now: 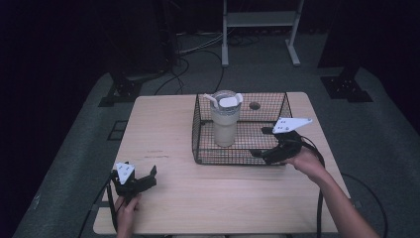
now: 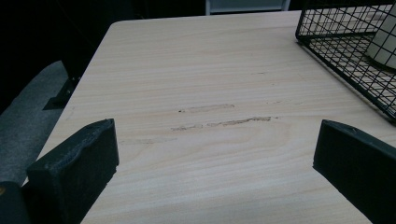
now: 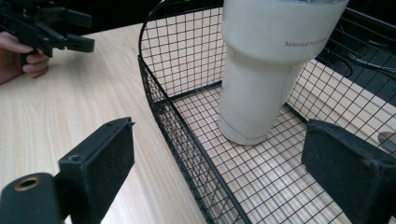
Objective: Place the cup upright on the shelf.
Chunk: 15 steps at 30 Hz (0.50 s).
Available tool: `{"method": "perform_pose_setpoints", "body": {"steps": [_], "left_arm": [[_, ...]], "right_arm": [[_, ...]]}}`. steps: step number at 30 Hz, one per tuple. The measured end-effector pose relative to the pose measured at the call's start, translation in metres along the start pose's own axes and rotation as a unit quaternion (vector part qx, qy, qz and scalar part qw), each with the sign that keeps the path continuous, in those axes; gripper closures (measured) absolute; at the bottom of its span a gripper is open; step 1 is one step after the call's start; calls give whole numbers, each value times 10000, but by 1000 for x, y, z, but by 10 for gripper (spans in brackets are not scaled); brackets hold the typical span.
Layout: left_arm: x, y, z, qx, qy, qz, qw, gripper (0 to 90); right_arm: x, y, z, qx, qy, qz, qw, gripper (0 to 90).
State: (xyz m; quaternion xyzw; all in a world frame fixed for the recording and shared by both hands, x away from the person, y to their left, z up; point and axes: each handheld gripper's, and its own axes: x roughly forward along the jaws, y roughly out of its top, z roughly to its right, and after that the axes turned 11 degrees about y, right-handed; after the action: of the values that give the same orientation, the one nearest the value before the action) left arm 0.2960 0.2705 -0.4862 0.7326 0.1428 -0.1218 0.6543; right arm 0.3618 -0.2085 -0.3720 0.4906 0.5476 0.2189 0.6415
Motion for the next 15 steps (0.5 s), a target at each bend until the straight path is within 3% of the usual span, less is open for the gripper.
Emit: {"method": "perform_pose_setpoints", "body": {"steps": [15], "left_arm": [[0,0,0,-2,3,-20,10000,0]], "right_arm": [[-6,-27,-10,83,80,26,9999,87]]}}
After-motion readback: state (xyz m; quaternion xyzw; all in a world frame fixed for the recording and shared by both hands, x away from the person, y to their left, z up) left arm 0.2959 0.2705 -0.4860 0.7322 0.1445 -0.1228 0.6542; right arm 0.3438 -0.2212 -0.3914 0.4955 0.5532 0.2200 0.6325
